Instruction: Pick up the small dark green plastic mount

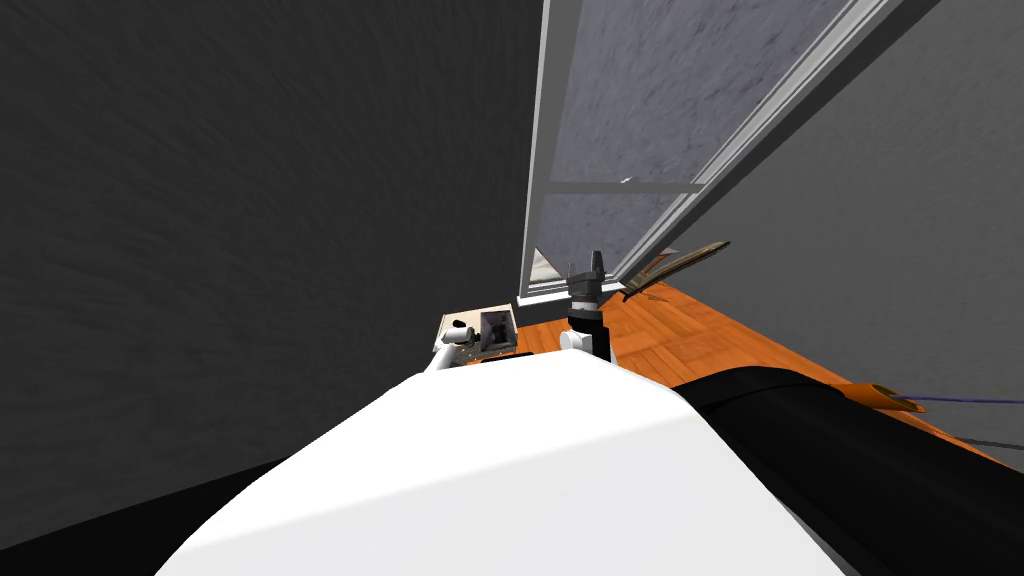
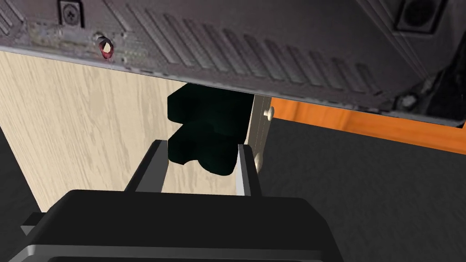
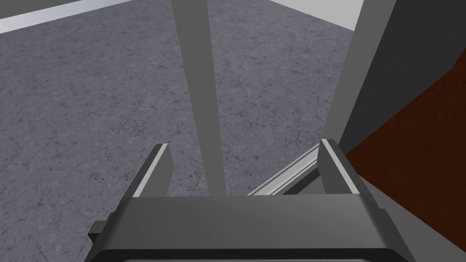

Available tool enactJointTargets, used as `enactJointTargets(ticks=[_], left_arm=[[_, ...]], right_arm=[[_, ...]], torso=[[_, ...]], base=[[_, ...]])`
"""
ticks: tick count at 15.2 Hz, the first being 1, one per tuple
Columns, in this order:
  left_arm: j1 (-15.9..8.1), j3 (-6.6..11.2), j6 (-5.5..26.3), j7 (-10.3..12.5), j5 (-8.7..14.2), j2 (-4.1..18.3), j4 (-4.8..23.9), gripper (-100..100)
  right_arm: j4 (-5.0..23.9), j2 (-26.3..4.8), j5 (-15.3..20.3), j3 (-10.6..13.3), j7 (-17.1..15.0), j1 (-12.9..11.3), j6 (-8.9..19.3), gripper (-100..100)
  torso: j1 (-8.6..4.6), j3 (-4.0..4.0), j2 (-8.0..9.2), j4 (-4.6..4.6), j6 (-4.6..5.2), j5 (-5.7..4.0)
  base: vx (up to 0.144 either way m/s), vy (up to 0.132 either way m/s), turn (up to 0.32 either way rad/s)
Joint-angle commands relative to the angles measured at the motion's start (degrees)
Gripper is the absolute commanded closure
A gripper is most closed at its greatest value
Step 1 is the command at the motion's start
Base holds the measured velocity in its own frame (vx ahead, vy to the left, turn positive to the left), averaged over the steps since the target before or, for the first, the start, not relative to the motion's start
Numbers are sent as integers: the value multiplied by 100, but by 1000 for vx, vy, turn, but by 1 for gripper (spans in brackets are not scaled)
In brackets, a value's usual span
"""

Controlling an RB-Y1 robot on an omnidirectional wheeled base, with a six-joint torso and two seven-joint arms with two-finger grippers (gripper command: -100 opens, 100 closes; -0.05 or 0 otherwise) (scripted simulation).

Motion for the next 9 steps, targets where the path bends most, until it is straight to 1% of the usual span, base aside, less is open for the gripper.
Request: enactJointTargets(ticks=[1, 3, 4, 8, 9], left_arm=[[0, 0, 0, 0, 0, 0, 0, 100], [3, -2, 9, -2, 1, -2, 1, 100], [-8, -12, 175, 18, 17, 20, -121, 100], [-39, -30, 459, 47, 44, 62, -372, 100], [-30, -25, 361, 40, 31, 46, -294, 100]], right_arm=[[0, 0, 0, 0, 0, 0, 0, 0], [0, 0, 0, 0, 0, 0, 0, 0], [0, 0, 0, 0, 0, 0, 0, 0], [0, 0, 0, 0, 0, 0, 0, 0], [0, 0, 0, 0, 0, 0, 0, 0]], torso=[[0, 0, 0, 0, 0, 0], [7, -6, -9, -2, 2, 6], [7, -6, -11, -2, 2, 6], [6, -2, -11, 7, 5, 1], [5, -1, -9, 8, 4, 0]], base=[[0, 0, 0], [0, 0, 0], [10, 7, -34], [-5, 4, -9], [0, 0, 0]])
